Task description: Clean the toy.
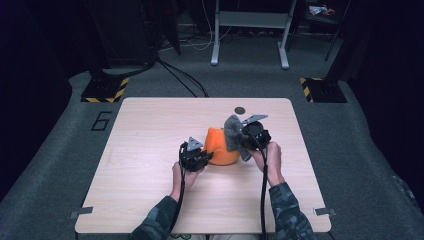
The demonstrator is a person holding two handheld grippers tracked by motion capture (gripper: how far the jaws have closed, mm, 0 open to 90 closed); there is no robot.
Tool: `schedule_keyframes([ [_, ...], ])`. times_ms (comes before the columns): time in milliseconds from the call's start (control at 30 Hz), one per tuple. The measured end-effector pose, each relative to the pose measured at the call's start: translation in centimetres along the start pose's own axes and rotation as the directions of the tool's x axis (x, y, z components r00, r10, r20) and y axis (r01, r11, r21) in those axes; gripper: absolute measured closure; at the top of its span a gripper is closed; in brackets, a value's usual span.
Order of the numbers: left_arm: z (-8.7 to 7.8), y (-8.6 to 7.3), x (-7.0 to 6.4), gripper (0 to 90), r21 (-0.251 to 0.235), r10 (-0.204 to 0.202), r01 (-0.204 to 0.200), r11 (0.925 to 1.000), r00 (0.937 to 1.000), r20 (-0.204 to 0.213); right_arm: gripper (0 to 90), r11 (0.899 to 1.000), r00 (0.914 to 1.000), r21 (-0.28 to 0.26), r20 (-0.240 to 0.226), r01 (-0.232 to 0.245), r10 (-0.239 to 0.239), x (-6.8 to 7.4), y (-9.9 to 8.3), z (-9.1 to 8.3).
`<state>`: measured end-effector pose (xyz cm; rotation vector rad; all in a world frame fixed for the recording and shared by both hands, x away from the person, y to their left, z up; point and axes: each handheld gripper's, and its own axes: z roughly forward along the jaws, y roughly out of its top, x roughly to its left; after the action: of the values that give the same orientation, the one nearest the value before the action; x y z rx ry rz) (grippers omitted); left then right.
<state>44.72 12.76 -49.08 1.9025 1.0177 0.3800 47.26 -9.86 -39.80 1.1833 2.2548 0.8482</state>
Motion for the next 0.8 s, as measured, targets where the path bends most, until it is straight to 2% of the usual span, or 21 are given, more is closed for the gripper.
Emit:
schedule_keyframes([
  [67, 0.0, 0.0, 0.0, 77.0, 0.002, 0.008, -0.008, 1.0000, 1.0000, 0.000, 73.0, 1.000, 0.9998, -0.010, -0.006, 0.017, -0.017, 0.5, 0.4, -0.1],
  [200, 0.0, 0.1, -0.3, 77.0, 0.004, 0.025, -0.025, 0.9997, 0.9997, -0.007, 72.9, 0.997, 0.9963, -0.034, -0.041, 0.074, -0.075, 2.4, 1.7, 0.1],
  [267, 0.0, 0.1, -0.3, 77.0, 0.003, 0.032, -0.032, 0.9995, 0.9994, -0.010, 72.9, 0.996, 0.9949, -0.036, -0.050, 0.087, -0.088, 2.7, 1.8, 0.4],
  [300, 0.0, 0.1, -0.4, 77.0, 0.000, 0.028, -0.028, 0.9996, 0.9995, -0.011, 72.9, 0.994, 0.9923, -0.021, -0.067, 0.103, -0.104, 3.3, 2.0, 1.0],
  [400, 0.2, 0.0, -0.5, 77.0, 0.003, 0.037, -0.037, 0.9993, 0.9991, -0.020, 72.9, 0.994, 0.9912, -0.007, -0.071, 0.112, -0.112, 3.7, 1.9, 1.8],
  [433, 0.2, -0.1, -0.5, 77.0, 0.001, 0.037, -0.037, 0.9993, 0.9991, -0.020, 73.0, 0.993, 0.9913, 0.016, -0.061, 0.117, -0.116, 3.8, 1.8, 2.3],
  [600, 0.2, -0.1, -0.5, 77.0, 0.002, 0.041, -0.041, 0.9992, 0.9991, -0.011, 73.1, 0.993, 0.9922, 0.019, -0.041, 0.118, -0.118, 3.4, 1.6, 2.3],
  [633, 0.2, -0.1, -0.5, 77.0, 0.000, 0.041, -0.041, 0.9991, 0.9991, -0.011, 73.2, 0.994, 0.9944, 0.029, -0.034, 0.101, -0.100, 2.9, 1.3, 2.2],
  [700, 0.2, -0.1, -0.5, 77.0, 0.000, 0.043, -0.043, 0.9991, 0.9990, -0.011, 73.2, 0.994, 0.9946, 0.038, -0.029, 0.101, -0.100, 2.6, 1.1, 2.1],
  [800, 0.2, -0.1, -0.5, 77.0, 0.001, 0.043, -0.043, 0.9991, 0.9990, -0.010, 73.3, 0.996, 0.9972, 0.043, -0.018, 0.074, -0.073, 1.6, 0.4, 2.2],
])
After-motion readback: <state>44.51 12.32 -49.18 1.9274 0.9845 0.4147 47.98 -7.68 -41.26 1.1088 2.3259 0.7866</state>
